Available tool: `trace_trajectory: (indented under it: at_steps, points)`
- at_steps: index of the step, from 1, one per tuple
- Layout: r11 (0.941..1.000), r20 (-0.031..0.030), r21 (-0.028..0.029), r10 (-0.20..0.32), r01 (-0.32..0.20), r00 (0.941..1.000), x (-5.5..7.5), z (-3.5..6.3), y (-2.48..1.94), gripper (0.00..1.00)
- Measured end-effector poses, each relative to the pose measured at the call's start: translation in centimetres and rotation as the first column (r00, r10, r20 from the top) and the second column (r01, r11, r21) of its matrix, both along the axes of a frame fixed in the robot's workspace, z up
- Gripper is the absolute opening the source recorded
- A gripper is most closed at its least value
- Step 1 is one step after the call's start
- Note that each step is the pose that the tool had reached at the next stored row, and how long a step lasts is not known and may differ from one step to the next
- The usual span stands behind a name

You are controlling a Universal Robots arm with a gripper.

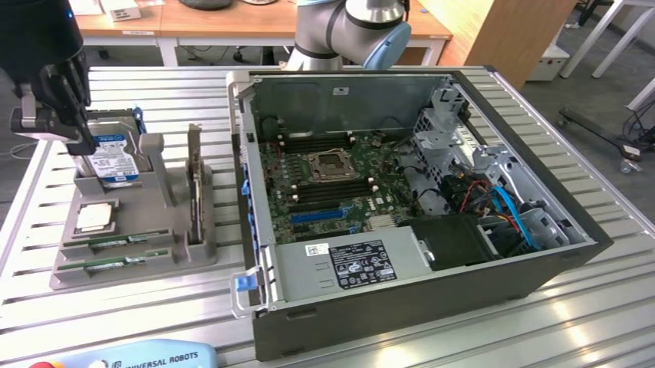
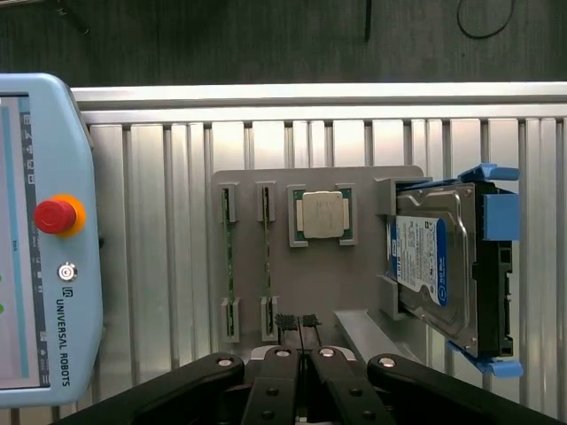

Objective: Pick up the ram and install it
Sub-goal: 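Pick up the ram and move it above insertion slot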

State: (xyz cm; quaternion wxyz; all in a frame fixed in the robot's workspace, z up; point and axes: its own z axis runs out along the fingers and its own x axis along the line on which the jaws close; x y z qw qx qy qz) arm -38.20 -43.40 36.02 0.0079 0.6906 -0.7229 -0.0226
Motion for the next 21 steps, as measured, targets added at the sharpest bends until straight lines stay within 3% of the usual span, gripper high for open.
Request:
trace_trajectory:
  at_steps: [21]
  points:
    - [1.0000,0.0001,0.0001,0.002,-0.002,1.0000,0.00,-0.89,0.00,0.10]
